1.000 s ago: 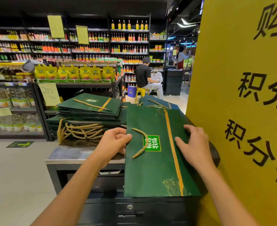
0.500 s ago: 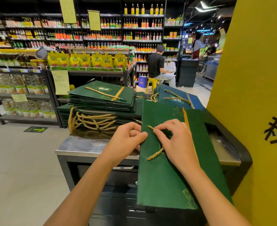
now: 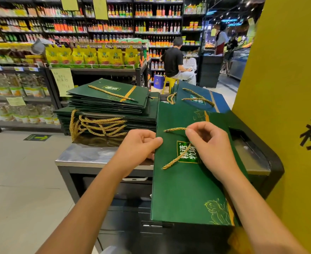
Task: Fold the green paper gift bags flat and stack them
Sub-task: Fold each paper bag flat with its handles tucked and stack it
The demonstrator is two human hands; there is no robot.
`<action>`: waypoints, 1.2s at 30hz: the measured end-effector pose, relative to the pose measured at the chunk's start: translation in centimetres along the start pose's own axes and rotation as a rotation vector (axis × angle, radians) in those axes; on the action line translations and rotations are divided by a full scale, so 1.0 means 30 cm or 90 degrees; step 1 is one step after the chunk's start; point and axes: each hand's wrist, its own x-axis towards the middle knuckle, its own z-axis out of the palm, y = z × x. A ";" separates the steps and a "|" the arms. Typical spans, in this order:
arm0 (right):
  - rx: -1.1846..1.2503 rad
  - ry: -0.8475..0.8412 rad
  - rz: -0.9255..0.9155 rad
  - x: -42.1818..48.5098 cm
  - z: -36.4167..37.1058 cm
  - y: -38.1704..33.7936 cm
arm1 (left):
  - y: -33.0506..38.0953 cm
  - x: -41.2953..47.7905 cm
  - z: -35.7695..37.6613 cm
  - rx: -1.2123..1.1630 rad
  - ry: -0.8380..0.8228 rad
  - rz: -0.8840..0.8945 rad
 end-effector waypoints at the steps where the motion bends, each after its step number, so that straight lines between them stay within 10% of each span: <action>1: -0.023 -0.020 -0.036 -0.009 -0.002 -0.003 | 0.000 -0.001 0.000 -0.001 0.004 0.000; 13: -0.231 -0.292 -0.212 -0.040 -0.026 0.022 | -0.001 0.005 0.000 -0.007 0.010 -0.001; 23: 0.349 -0.025 0.018 -0.008 -0.059 0.043 | 0.003 -0.003 0.004 -0.004 -0.001 0.021; 36: -0.220 0.079 -0.067 -0.071 -0.145 0.068 | 0.005 -0.024 -0.002 0.008 0.047 0.044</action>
